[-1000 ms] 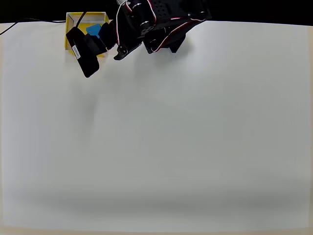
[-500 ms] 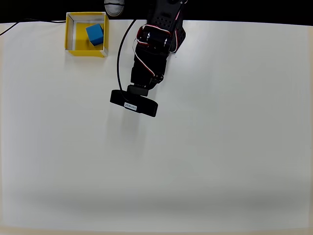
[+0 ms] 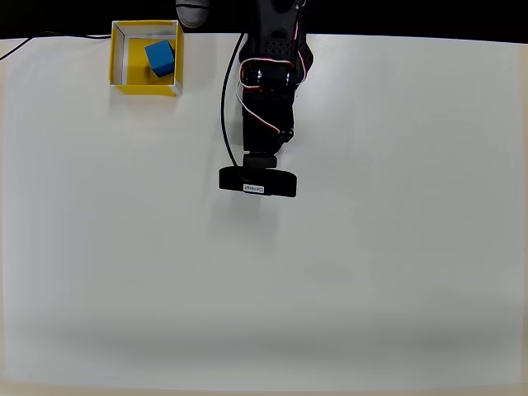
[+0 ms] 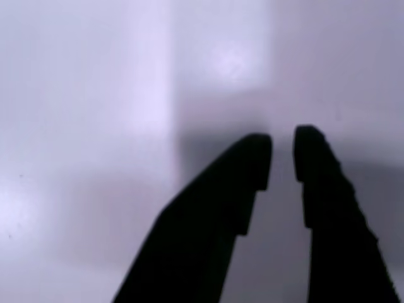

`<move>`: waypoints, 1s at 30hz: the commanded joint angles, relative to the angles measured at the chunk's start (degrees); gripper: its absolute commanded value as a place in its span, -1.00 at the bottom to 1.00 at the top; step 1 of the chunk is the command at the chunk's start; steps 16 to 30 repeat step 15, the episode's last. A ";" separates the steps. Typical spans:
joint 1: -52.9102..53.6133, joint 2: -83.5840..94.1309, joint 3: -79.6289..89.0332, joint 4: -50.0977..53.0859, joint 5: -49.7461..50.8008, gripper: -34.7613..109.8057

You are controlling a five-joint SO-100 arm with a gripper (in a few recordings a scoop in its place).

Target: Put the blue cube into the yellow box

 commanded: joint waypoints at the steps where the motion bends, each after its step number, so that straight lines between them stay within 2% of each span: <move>1: 0.35 1.32 1.49 3.34 -2.02 -0.52; 9: 0.35 1.14 1.49 5.98 5.10 -0.52; 30: 0.35 1.14 1.49 5.98 5.45 -0.52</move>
